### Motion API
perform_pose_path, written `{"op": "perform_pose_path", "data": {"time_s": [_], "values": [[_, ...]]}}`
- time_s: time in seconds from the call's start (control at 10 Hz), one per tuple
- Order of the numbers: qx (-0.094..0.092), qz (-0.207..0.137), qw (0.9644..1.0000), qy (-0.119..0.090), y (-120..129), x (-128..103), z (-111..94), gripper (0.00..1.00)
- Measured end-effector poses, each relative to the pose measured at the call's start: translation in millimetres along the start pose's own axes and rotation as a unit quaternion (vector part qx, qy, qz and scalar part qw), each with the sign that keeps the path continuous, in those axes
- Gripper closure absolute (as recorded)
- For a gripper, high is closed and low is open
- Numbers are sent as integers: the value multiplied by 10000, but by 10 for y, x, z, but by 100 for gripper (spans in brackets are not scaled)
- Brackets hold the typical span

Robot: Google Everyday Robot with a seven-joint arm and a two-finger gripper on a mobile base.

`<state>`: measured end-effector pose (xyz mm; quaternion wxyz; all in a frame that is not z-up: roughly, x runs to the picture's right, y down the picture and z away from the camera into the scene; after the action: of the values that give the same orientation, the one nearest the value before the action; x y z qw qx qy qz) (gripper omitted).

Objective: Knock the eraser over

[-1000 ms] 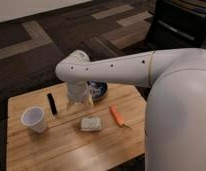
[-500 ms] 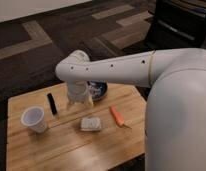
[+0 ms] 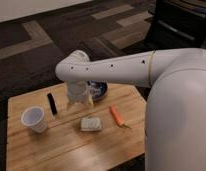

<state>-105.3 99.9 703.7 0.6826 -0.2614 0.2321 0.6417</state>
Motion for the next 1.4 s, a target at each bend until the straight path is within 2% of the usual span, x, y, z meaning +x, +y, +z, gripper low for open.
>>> {"op": "perform_pose_path", "data": {"time_s": [0.6, 1.1, 1.4], "values": [[43, -88, 9999, 27, 31, -52, 1, 35], [-65, -348, 9993, 155, 160, -193, 64, 35], [68, -642, 9978, 169, 263, -341, 69, 35]]}}
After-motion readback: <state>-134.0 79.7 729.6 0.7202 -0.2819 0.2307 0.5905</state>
